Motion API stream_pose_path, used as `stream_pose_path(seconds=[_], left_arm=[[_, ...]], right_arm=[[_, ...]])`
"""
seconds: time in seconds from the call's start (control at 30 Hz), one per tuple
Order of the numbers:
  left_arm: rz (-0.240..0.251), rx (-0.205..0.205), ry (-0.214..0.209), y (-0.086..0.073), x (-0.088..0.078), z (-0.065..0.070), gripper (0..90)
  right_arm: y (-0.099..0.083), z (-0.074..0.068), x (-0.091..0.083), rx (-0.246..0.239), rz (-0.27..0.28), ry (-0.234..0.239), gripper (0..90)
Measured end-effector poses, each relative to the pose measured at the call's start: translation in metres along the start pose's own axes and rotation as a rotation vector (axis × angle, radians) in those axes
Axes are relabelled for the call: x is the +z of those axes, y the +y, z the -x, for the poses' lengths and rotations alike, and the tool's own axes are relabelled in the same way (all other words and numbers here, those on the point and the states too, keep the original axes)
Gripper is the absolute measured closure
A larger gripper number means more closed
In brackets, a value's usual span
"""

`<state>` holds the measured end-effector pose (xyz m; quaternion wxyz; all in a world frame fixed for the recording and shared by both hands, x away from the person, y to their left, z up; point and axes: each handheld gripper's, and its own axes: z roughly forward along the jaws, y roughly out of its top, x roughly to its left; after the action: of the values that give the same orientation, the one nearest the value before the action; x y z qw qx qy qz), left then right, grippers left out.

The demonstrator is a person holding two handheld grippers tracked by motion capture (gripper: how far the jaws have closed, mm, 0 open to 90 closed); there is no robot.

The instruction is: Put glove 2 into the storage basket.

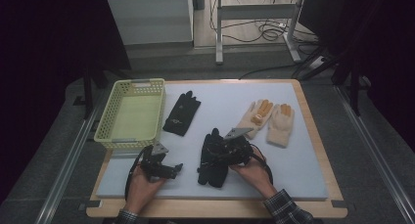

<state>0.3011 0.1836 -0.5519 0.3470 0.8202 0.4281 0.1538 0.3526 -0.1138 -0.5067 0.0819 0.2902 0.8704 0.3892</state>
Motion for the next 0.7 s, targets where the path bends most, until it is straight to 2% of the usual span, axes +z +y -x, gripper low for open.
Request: stream_pose_path(seconds=[0.3,0.57,0.7], left_arm=[[0.000,0.000,0.000,0.000,0.000,0.000,3.8],[0.000,-0.001,0.000,0.000,0.000,0.000,3.8],[-0.001,0.001,0.001,0.000,0.000,0.000,3.8]], right_arm=[[0.012,0.010,0.004,0.005,0.021,0.009,34.6],[0.044,0.021,0.023,0.002,0.034,0.010,35.2],[0.056,0.022,0.036,-0.029,0.014,0.008,40.0]])
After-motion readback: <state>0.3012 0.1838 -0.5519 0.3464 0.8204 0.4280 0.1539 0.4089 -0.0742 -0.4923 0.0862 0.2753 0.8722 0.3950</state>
